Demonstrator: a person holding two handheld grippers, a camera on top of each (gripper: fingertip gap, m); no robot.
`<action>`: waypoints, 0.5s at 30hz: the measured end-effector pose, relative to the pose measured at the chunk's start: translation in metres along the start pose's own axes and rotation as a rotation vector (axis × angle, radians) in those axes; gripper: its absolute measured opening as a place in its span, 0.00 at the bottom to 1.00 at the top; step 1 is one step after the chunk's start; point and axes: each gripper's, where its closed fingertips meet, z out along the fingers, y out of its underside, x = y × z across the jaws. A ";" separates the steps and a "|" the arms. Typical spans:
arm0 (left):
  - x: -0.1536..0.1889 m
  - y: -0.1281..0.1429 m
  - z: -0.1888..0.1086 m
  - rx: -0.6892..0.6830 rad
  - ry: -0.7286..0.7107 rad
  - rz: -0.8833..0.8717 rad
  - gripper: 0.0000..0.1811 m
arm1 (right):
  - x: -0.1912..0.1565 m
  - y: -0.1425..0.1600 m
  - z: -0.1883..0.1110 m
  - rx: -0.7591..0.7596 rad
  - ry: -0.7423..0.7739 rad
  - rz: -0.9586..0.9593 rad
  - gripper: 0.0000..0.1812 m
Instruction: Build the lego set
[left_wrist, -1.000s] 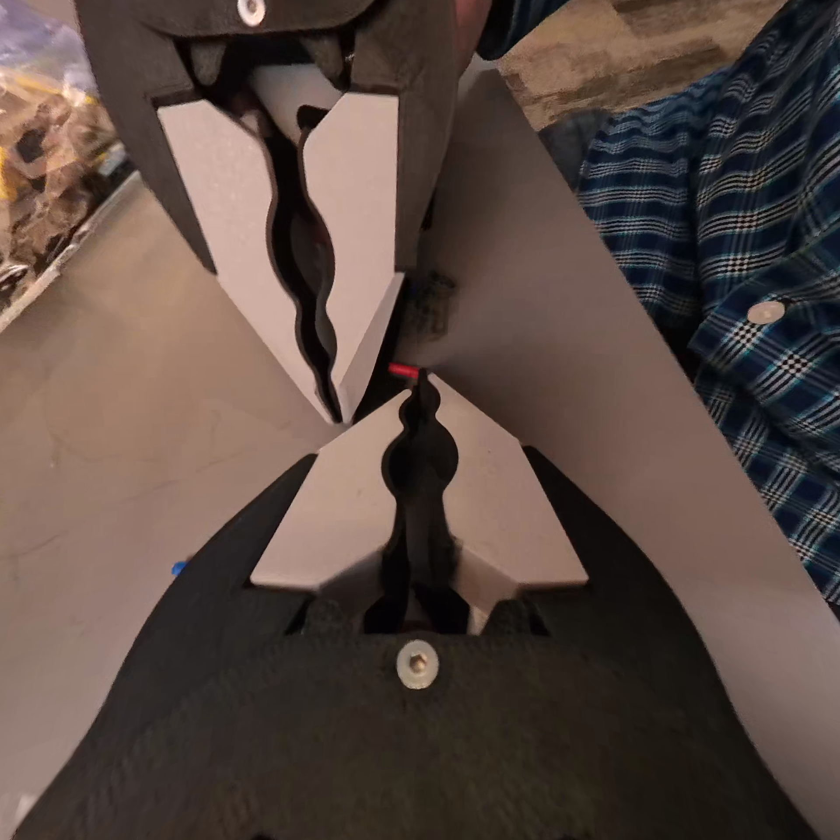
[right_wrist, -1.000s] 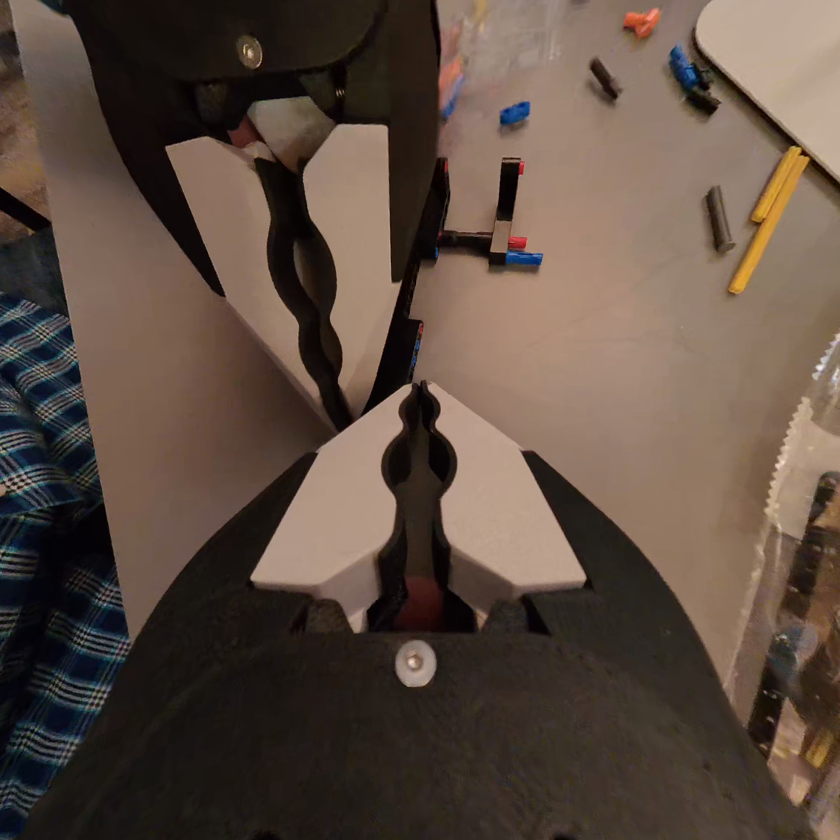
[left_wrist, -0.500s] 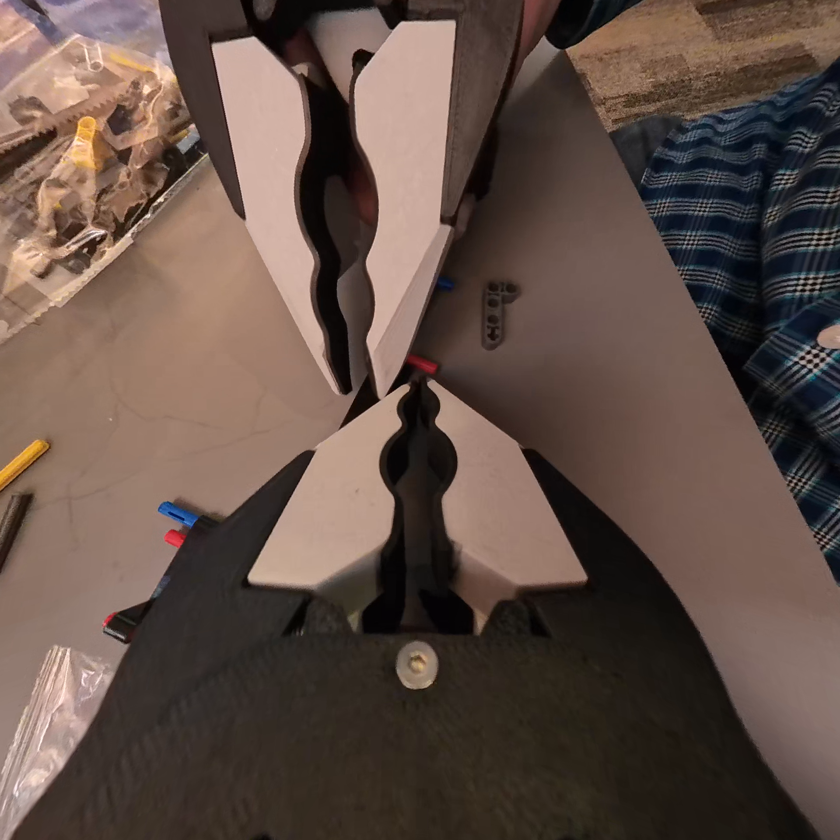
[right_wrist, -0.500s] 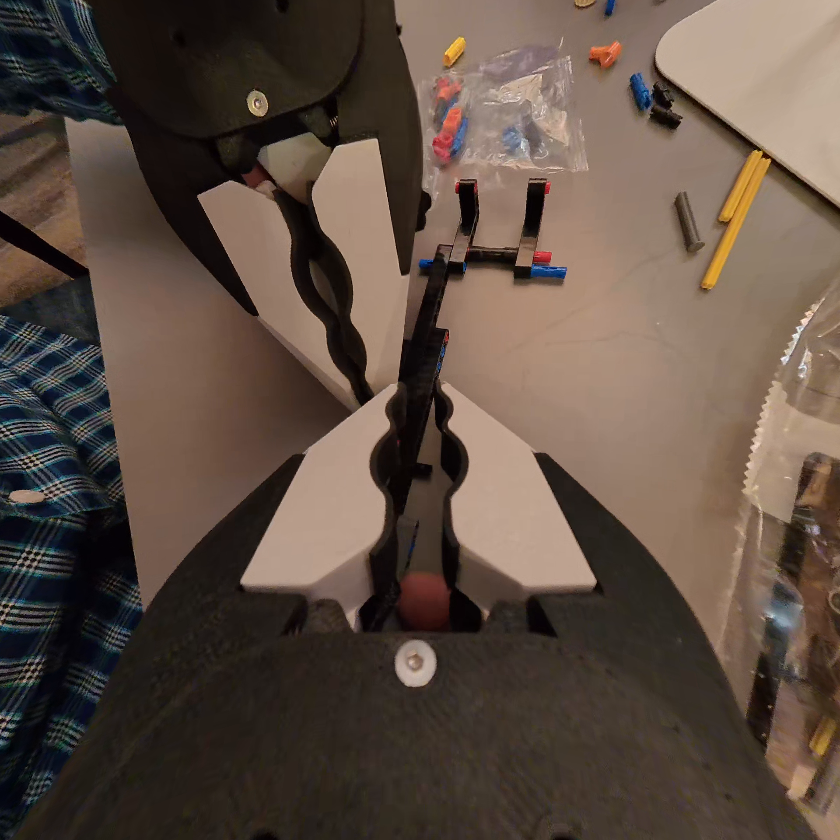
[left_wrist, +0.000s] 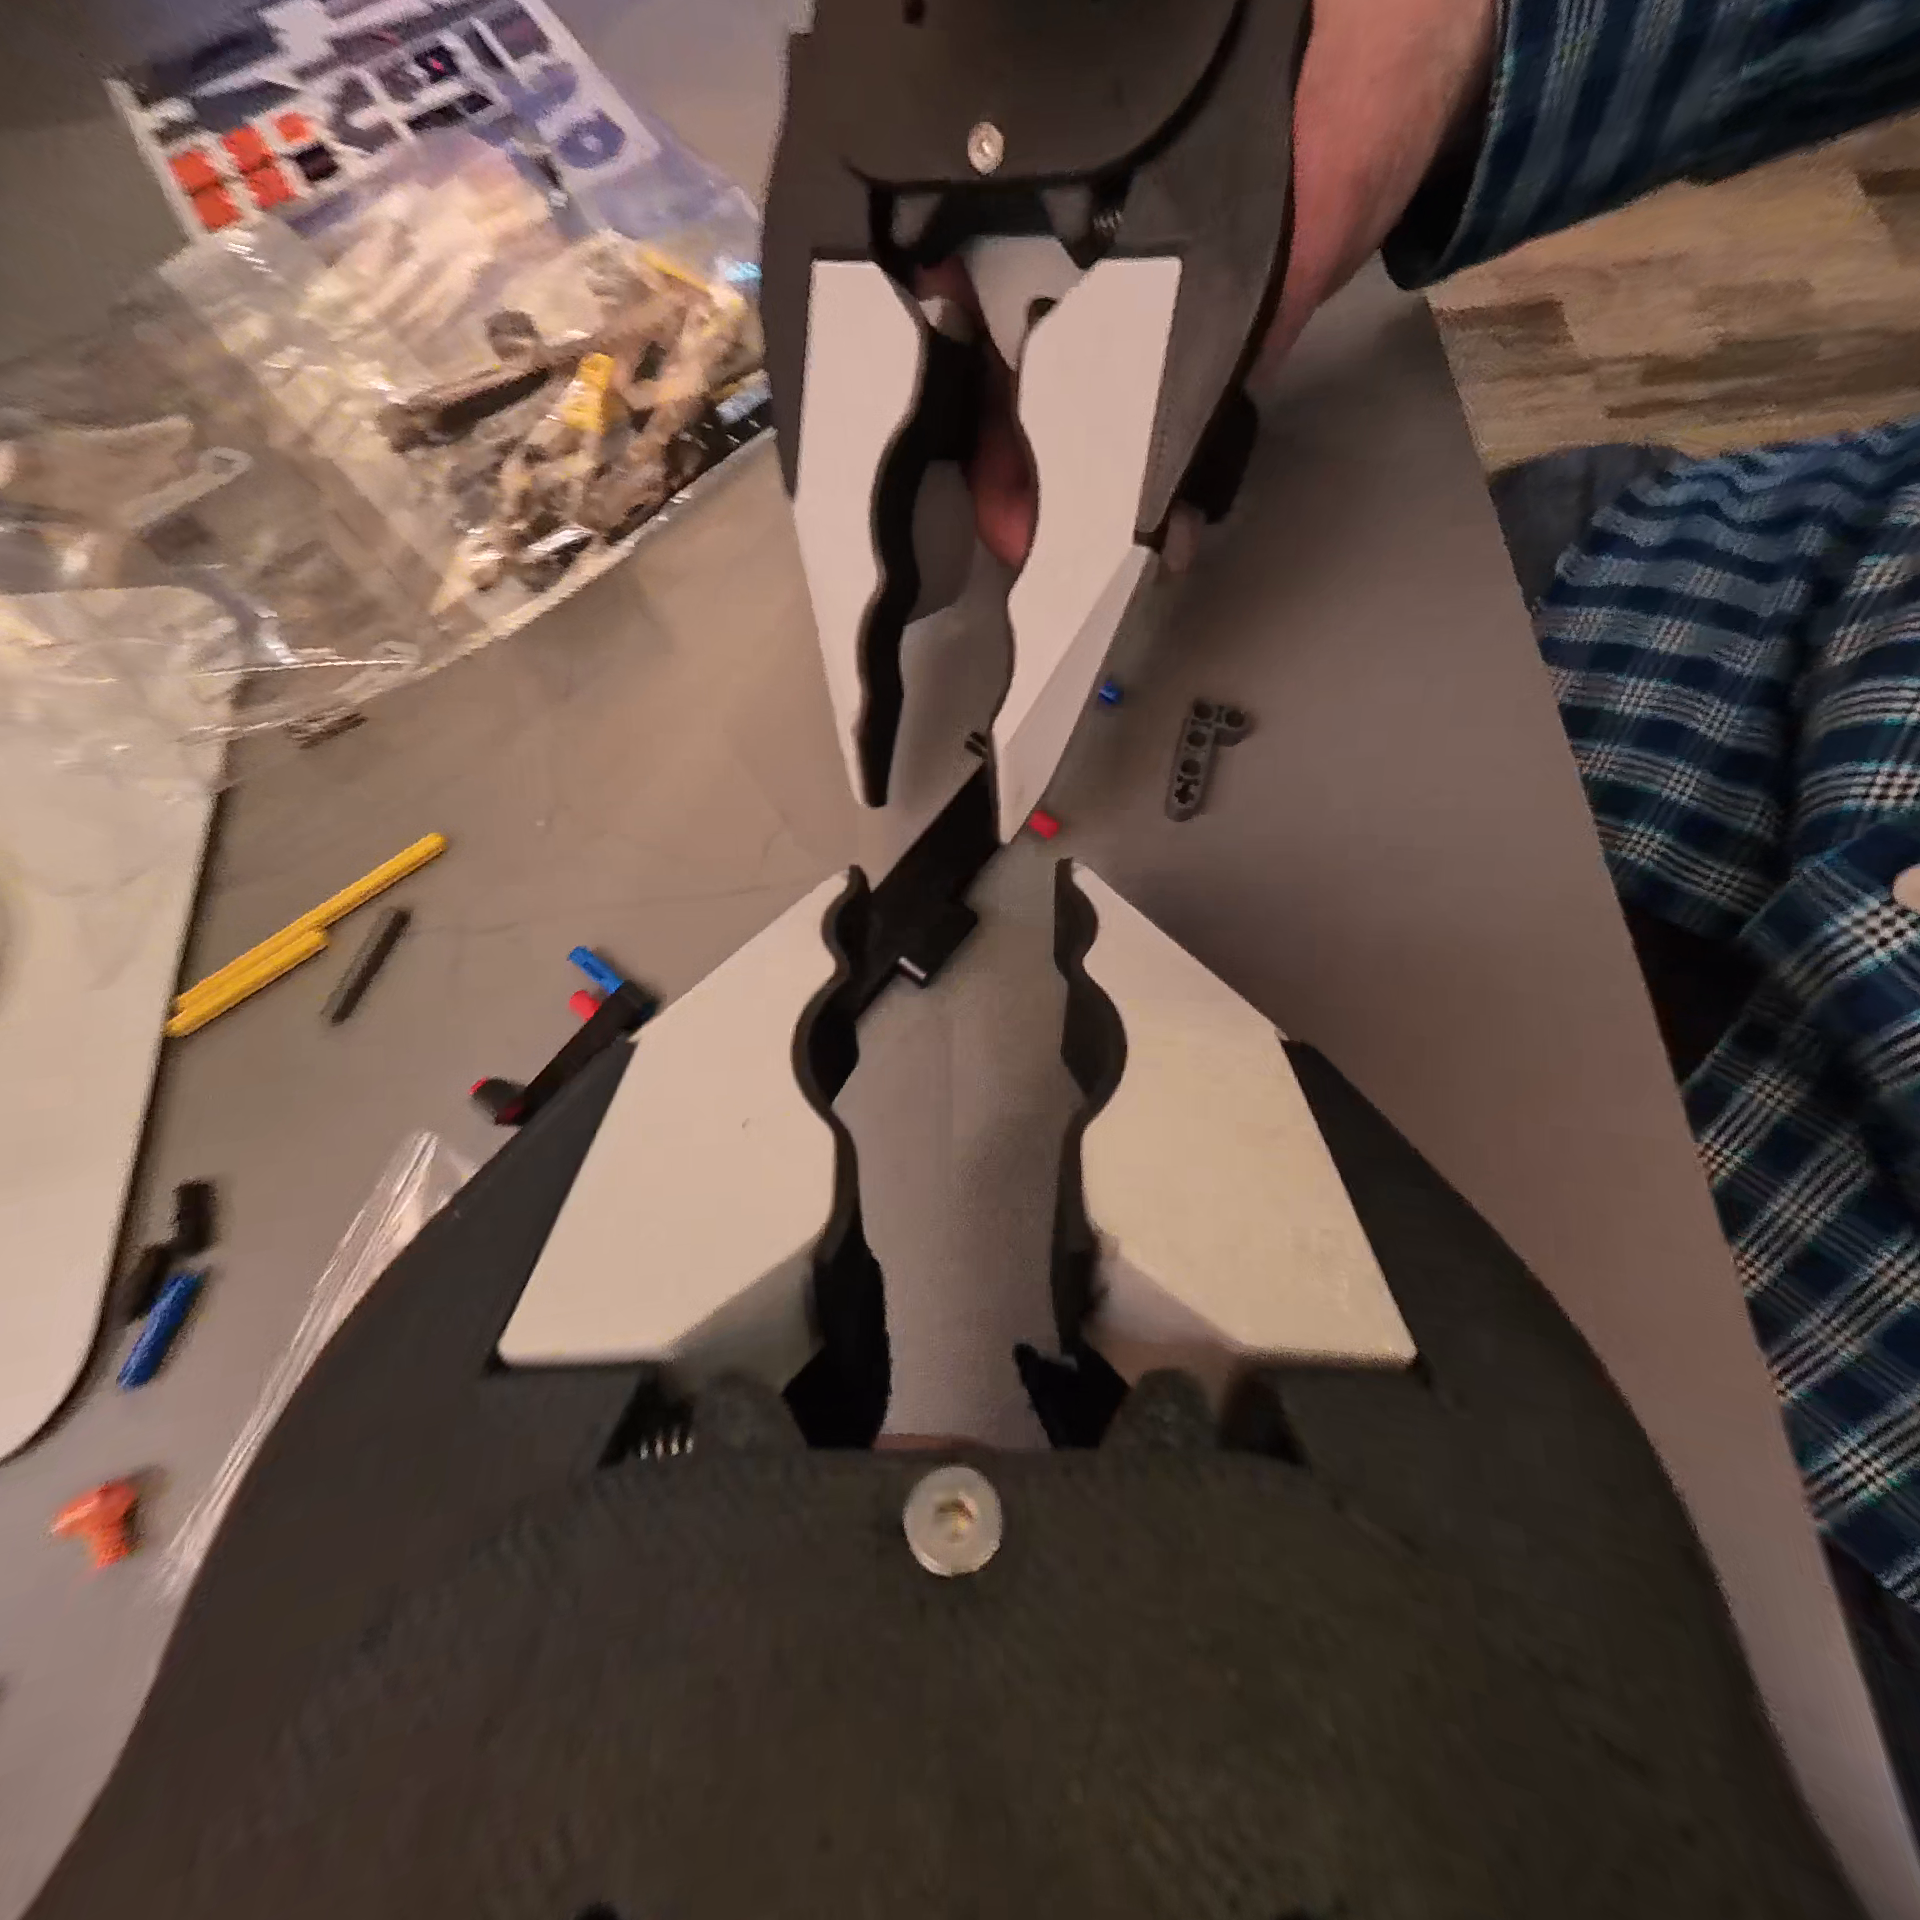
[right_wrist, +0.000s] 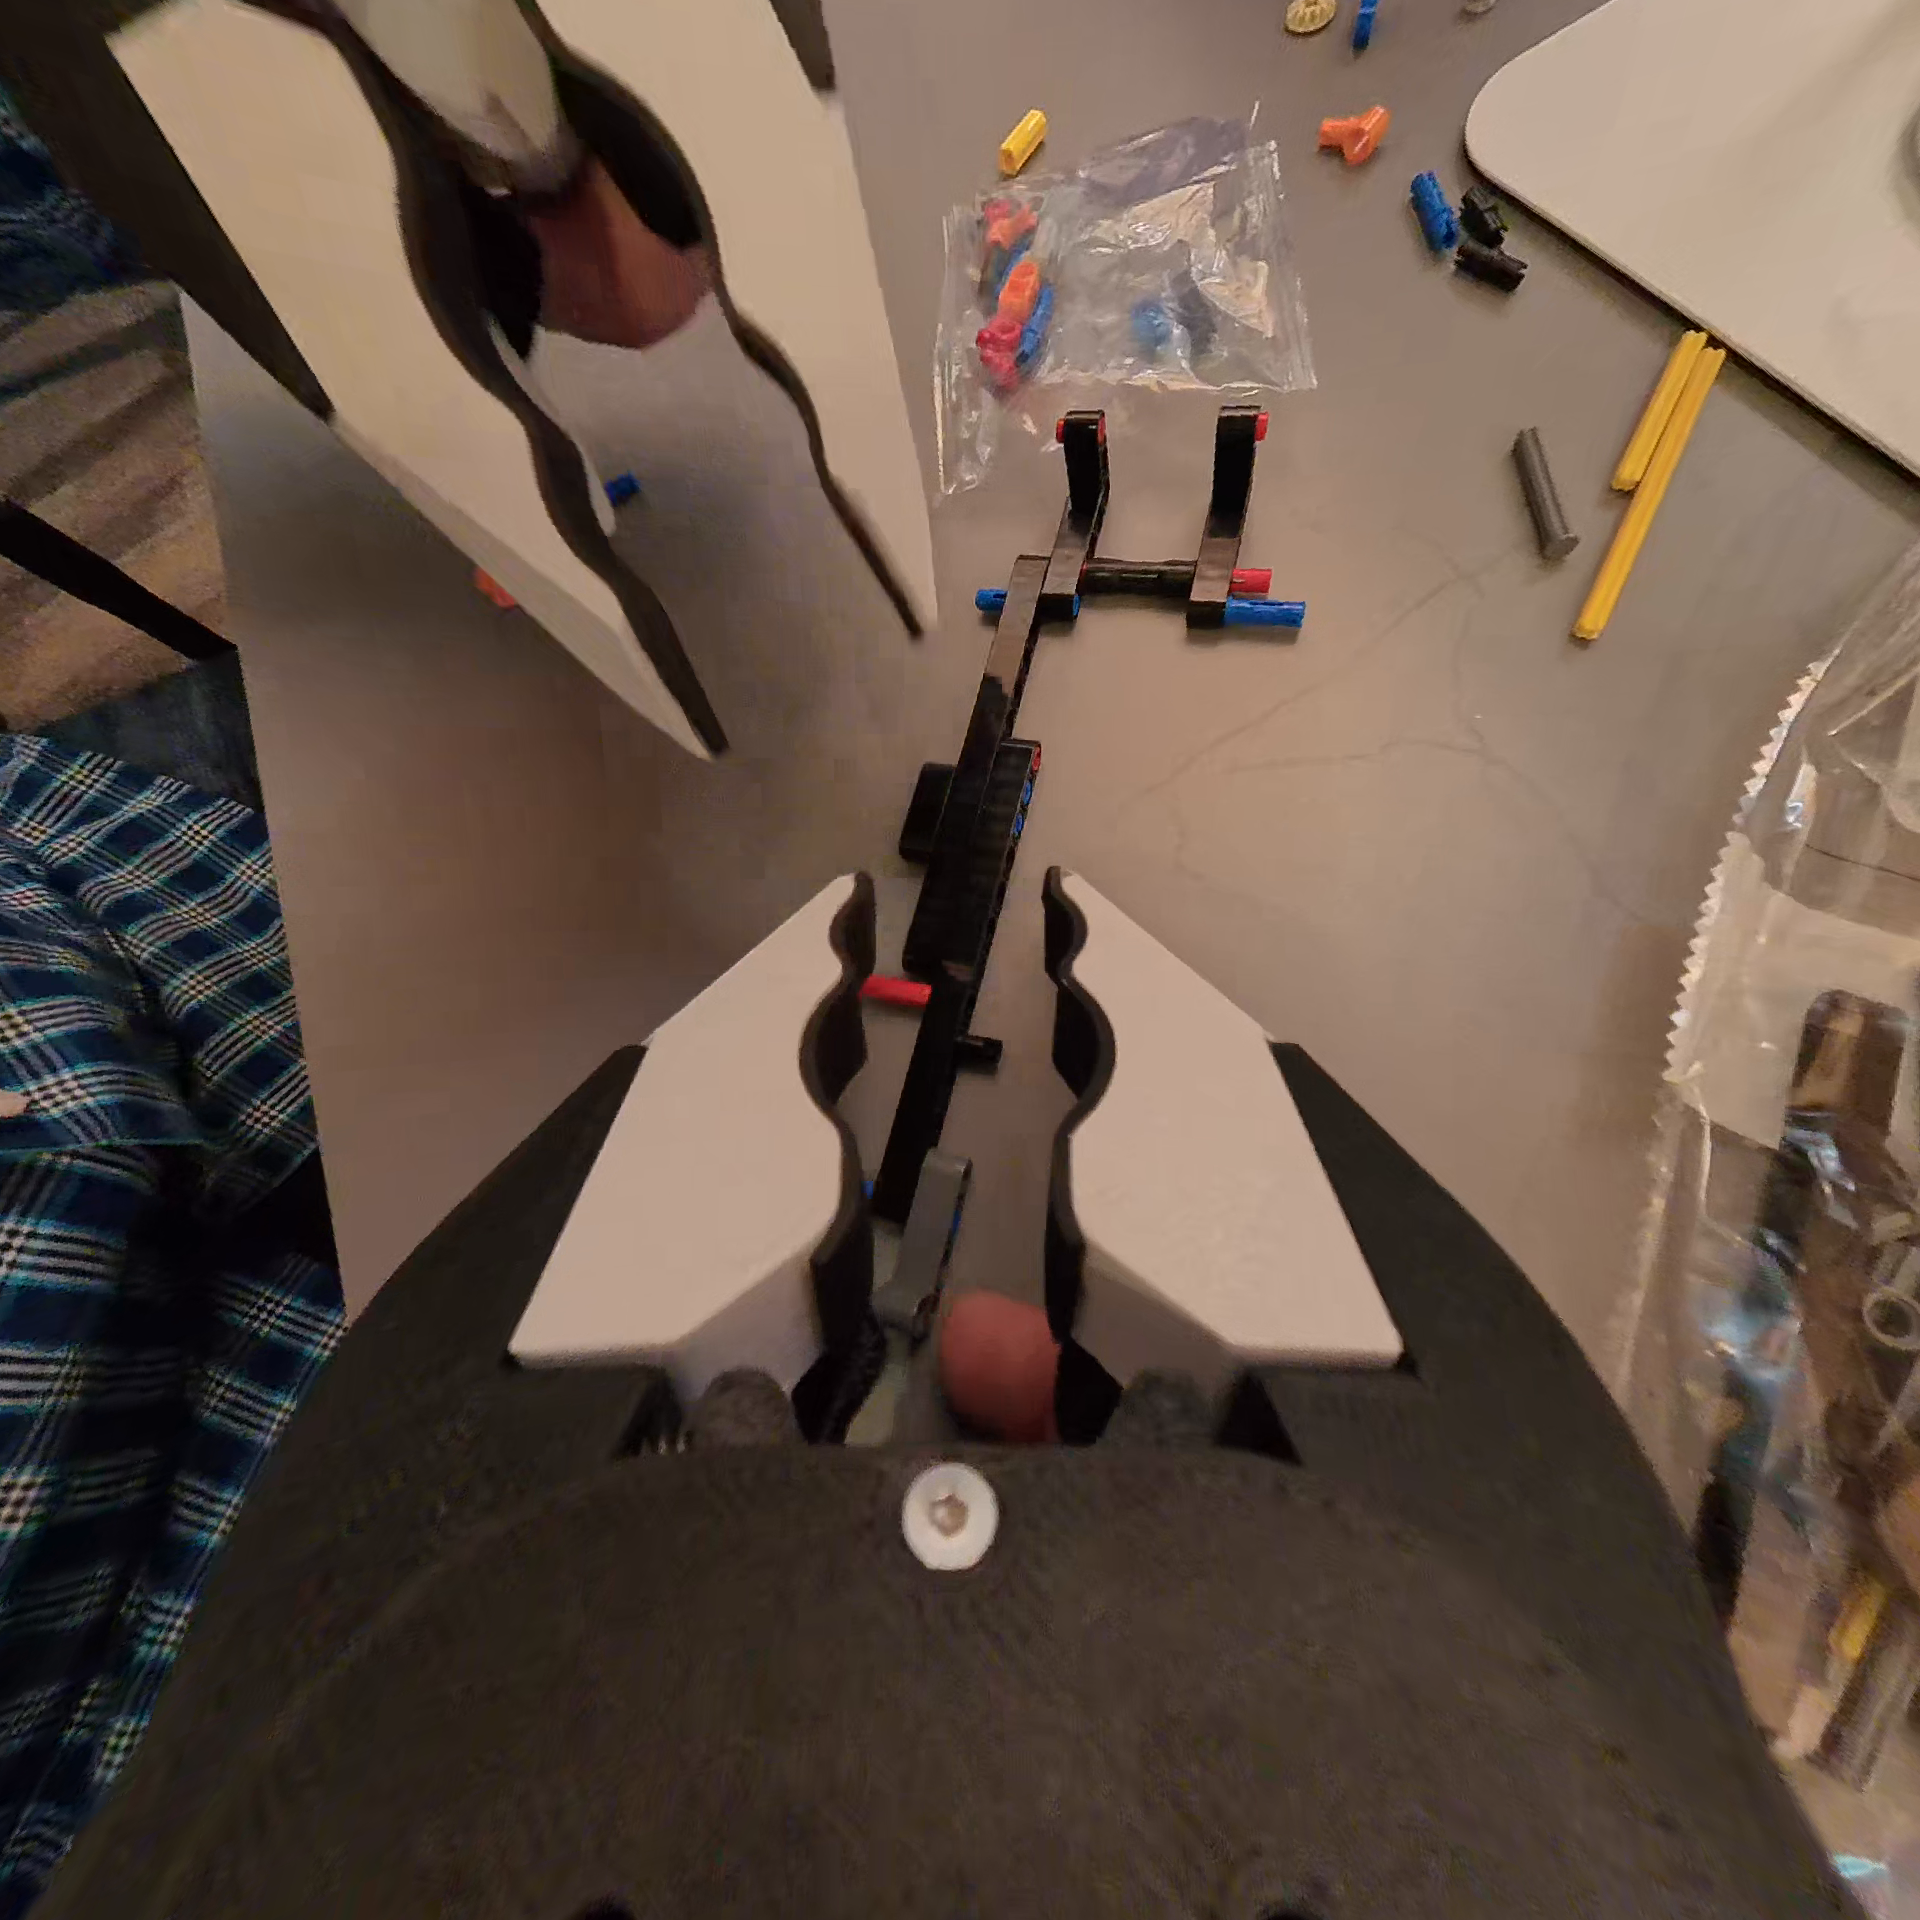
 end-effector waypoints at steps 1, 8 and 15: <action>-0.002 -0.002 -0.007 0.014 -0.028 -0.020 0.21 | 0.000 0.000 -0.002 0.002 0.001 0.002 0.19; -0.016 0.002 -0.061 0.088 -0.260 -0.189 0.36 | -0.002 -0.014 -0.019 0.013 0.049 -0.041 0.33; -0.013 0.043 -0.121 0.094 -0.455 -0.411 0.39 | -0.008 -0.021 -0.032 -0.017 0.115 -0.100 0.51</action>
